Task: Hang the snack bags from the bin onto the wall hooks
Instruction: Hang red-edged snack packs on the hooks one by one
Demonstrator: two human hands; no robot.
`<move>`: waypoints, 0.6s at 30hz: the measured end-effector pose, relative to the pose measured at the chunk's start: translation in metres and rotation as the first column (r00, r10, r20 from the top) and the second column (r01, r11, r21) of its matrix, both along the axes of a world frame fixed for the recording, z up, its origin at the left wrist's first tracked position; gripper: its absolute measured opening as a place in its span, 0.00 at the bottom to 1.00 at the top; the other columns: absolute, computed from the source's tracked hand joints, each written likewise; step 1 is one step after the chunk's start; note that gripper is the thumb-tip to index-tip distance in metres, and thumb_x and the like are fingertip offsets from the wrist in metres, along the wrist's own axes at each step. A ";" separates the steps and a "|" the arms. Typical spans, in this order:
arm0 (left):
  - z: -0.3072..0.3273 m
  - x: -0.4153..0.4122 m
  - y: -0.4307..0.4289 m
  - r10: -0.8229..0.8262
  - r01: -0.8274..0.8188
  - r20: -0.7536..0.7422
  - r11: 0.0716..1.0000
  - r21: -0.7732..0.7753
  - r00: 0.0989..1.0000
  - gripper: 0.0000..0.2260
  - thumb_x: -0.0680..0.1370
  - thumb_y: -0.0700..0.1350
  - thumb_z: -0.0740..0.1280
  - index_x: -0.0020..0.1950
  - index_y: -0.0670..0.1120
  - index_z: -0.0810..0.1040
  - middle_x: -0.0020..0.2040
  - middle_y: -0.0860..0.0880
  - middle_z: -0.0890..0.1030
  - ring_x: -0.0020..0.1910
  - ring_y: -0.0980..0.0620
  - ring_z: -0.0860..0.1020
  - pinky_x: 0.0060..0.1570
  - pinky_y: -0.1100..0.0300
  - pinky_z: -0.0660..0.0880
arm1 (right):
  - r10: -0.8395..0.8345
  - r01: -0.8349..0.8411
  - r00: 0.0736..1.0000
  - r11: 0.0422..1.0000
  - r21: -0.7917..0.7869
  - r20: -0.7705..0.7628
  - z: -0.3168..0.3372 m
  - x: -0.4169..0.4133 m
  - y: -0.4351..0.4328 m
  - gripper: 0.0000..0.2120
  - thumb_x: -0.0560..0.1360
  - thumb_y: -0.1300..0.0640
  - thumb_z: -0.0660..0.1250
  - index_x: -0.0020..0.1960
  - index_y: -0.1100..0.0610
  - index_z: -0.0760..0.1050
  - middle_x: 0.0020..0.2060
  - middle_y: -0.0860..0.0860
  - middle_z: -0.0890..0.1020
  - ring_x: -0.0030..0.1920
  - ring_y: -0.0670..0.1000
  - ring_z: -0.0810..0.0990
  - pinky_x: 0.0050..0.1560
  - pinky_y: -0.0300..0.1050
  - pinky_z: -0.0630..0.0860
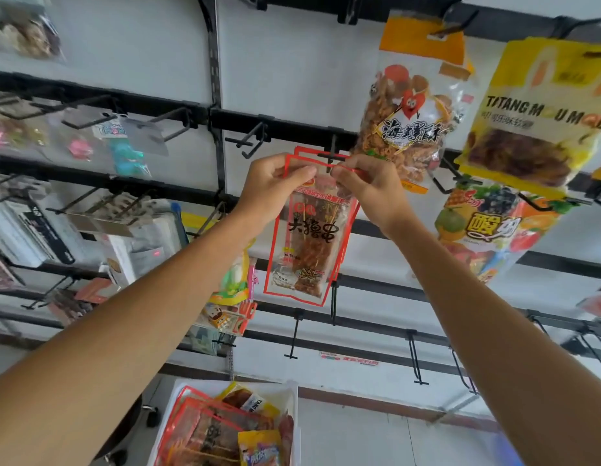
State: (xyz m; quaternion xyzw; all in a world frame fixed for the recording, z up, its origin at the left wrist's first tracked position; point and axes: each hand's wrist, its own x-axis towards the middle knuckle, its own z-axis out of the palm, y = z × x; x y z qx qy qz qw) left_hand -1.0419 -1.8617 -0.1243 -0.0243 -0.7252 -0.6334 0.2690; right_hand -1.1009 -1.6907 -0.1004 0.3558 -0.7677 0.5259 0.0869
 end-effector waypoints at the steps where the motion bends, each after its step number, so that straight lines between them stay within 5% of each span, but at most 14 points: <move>1: 0.000 0.000 0.000 -0.002 0.002 -0.003 1.000 0.015 1.000 0.05 0.77 0.39 0.70 0.51 0.41 0.83 0.46 0.47 0.85 0.46 0.54 0.84 0.48 0.64 0.78 | 0.010 -0.010 1.000 1.000 -0.012 0.013 0.000 0.000 -0.001 0.09 0.77 0.61 0.67 0.39 0.53 0.79 0.32 0.51 0.80 0.31 0.46 0.79 0.36 0.40 0.77; 8: -0.001 -0.008 0.003 0.009 -0.008 -0.011 0.999 0.045 1.000 0.06 0.77 0.40 0.70 0.51 0.40 0.83 0.47 0.45 0.85 0.48 0.51 0.83 0.51 0.61 0.78 | -0.008 0.009 1.000 0.999 -0.053 0.024 -0.003 -0.007 -0.003 0.10 0.78 0.61 0.66 0.38 0.56 0.77 0.31 0.55 0.80 0.31 0.50 0.77 0.38 0.48 0.77; 12: -0.008 -0.018 0.002 0.047 -0.047 0.002 0.999 -0.003 0.999 0.04 0.76 0.42 0.71 0.50 0.44 0.84 0.46 0.48 0.86 0.48 0.51 0.84 0.54 0.56 0.80 | -0.117 0.118 0.993 0.993 0.028 -0.036 -0.010 -0.016 -0.007 0.10 0.78 0.56 0.67 0.38 0.49 0.77 0.32 0.50 0.81 0.32 0.49 0.79 0.38 0.47 0.78; 18: -0.009 -0.036 0.000 0.139 -0.138 0.007 0.989 -0.057 0.990 0.02 0.74 0.44 0.73 0.44 0.51 0.84 0.43 0.50 0.86 0.46 0.51 0.84 0.54 0.50 0.80 | -0.213 0.239 0.948 0.967 0.089 -0.238 -0.014 -0.025 -0.008 0.02 0.74 0.60 0.68 0.45 0.55 0.78 0.38 0.47 0.82 0.34 0.37 0.76 0.36 0.28 0.71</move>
